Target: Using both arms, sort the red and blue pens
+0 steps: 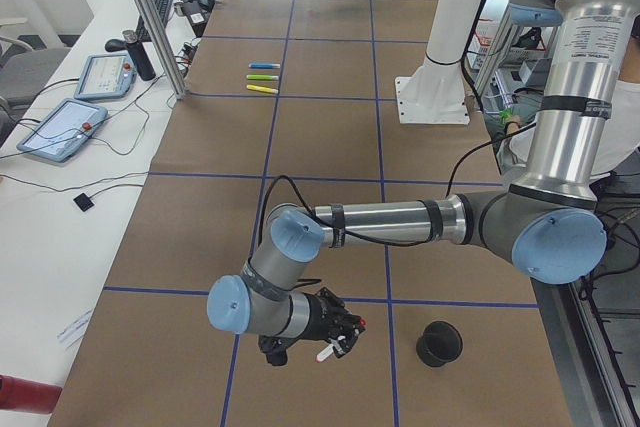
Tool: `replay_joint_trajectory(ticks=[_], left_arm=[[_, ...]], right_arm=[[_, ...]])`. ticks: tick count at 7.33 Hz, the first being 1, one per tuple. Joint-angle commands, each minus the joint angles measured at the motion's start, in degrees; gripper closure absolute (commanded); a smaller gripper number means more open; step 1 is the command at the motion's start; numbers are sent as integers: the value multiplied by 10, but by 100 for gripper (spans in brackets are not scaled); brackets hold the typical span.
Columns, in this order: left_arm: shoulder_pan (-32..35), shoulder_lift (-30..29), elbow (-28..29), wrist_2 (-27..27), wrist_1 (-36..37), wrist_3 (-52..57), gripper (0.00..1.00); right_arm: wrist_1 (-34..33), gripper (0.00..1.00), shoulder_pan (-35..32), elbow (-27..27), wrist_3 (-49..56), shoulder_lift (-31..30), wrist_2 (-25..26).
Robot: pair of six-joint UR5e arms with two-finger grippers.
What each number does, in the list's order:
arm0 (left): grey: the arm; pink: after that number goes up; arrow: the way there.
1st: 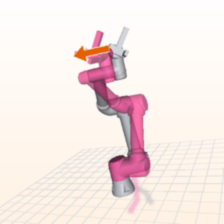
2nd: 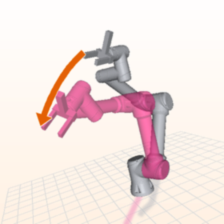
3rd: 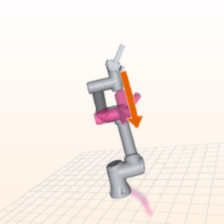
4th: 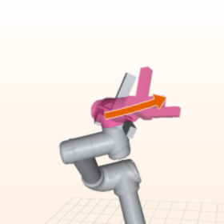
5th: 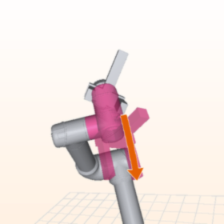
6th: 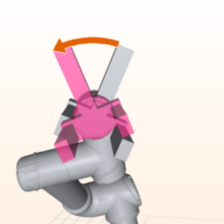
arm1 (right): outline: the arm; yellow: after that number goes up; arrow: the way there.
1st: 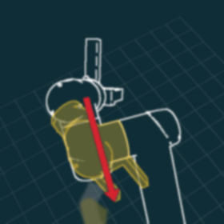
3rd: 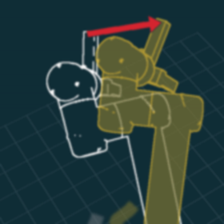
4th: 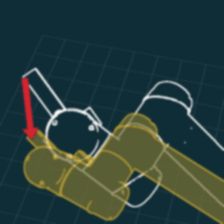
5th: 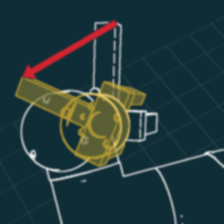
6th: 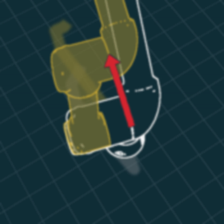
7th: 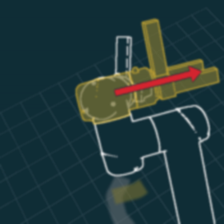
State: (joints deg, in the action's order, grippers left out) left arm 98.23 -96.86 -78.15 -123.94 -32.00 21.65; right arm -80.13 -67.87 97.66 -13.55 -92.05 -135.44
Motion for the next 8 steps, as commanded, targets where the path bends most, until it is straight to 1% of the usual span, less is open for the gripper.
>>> replay_joint_trajectory(ticks=[1, 2, 3, 4, 6, 7, 8], left_arm=[[3, 80, -2, -14, 31, 50, 100], [3, 106, -4, -15, 40, 55, 100], [4, 110, -8, -15, 67, 63, 100], [7, 120, -7, -15, 76, 78, 100], [12, 141, -46, -16, 121, 81, 100], [13, 162, -71, -16, 139, 97, 100], [13, 177, -82, -16, 141, 98, 100]], right_arm=[[1, 0, 9, -13, 0, 3, -3], [1, 0, 12, -13, 0, 3, -7], [1, 0, 22, -13, 0, 3, -11], [1, 0, 26, -13, 0, 3, -13], [1, 0, 27, -15, 0, 3, -12], [1, 0, 30, -16, 0, 3, -12], [1, 0, 31, -16, 0, 3, -12]])
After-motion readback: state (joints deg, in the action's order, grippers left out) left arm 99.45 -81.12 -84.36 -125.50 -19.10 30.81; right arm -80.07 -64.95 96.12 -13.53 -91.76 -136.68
